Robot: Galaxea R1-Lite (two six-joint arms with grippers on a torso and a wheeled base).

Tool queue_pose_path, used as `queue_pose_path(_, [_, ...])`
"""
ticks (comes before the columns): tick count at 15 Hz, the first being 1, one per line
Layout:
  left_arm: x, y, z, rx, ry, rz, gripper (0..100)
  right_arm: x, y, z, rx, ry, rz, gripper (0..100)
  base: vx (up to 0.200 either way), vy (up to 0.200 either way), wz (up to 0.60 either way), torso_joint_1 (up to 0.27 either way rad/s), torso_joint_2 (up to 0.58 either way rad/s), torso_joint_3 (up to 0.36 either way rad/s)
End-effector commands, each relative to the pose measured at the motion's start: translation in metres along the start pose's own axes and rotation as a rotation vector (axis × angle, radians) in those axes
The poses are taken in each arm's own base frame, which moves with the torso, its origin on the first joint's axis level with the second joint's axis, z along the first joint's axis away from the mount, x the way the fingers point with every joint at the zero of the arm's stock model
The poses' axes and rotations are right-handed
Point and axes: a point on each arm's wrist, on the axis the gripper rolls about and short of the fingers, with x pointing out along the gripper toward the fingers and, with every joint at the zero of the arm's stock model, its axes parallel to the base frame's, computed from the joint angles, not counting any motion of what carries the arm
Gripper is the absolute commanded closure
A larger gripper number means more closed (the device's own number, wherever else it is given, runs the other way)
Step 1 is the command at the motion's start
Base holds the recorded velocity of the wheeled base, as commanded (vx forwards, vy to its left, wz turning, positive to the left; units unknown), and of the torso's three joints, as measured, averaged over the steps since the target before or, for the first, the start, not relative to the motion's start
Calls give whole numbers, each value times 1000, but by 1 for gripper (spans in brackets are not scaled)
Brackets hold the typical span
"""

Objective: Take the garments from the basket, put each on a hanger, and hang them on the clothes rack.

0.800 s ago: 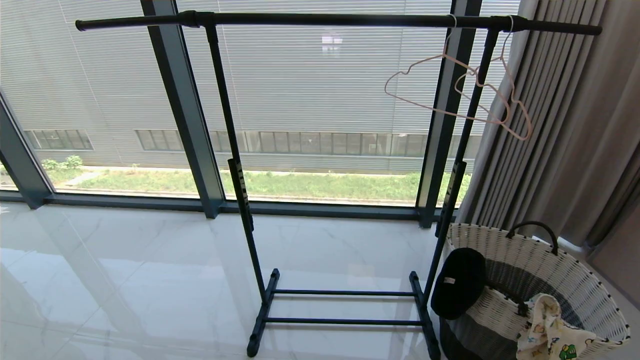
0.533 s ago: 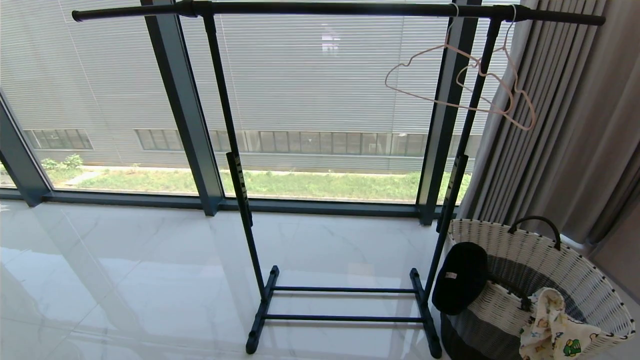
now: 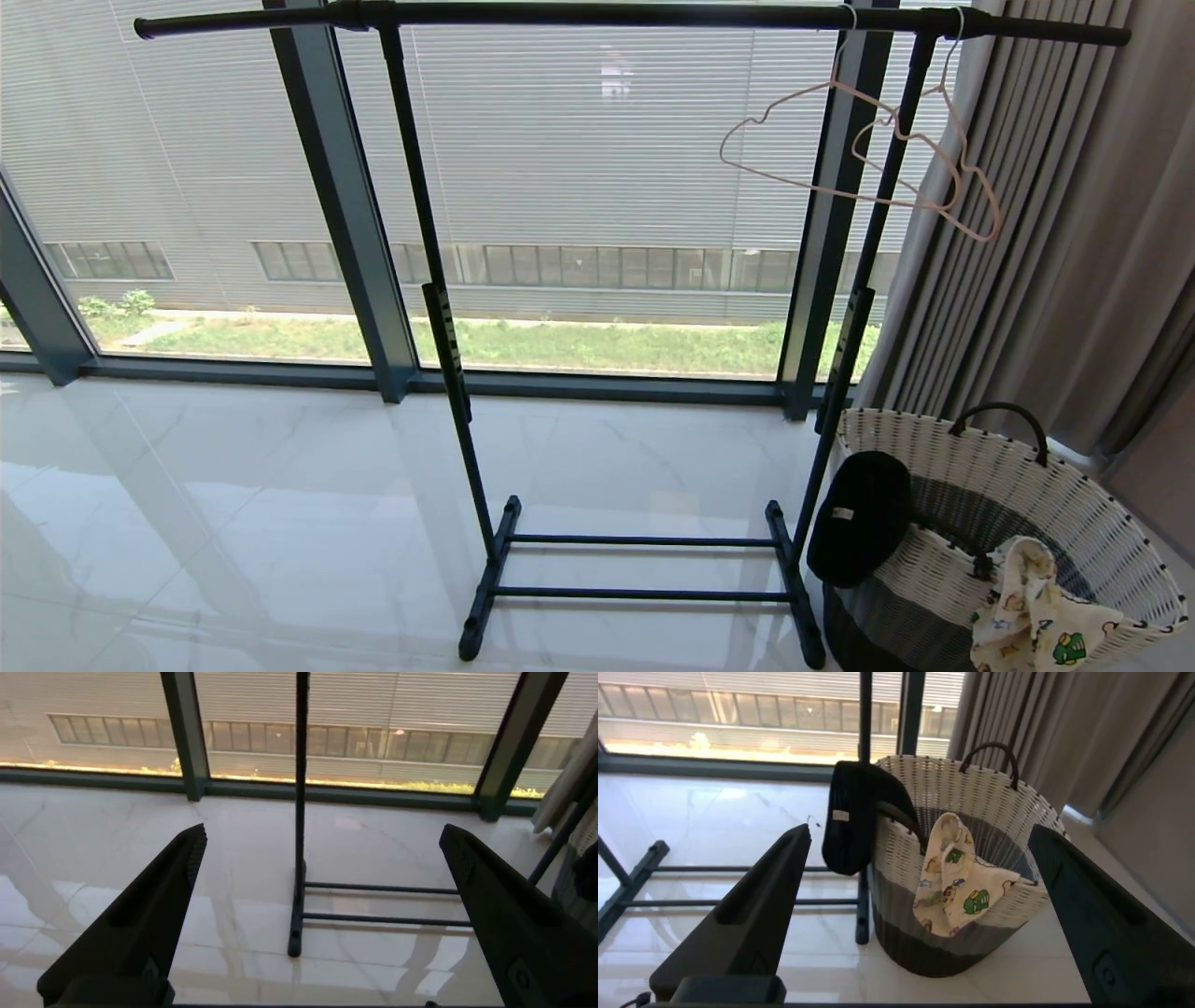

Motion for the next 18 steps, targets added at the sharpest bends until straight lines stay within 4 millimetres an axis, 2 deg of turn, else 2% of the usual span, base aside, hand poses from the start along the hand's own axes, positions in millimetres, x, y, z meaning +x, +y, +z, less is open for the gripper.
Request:
queue_pose_path(1, [0,0,0,3,1,-3,0,0,0,0,-1,0,0,0,0,-200,0,-7,2,7])
queue_pose_path(7, [0,0,0,3,1,-4,0,0,0,0,-1,0,0,0,0,-200,0,1,4,1])
queue_pose_path(13, [0,0,0,3,-1,-6,0,0,0,0,-7,0,2,0,0,0,0,0,0,0])
queue_pose_path(18, [0,0,0,3,-1,-6,0,0,0,0,-5,0,0,0,200,0,0,3,3,0])
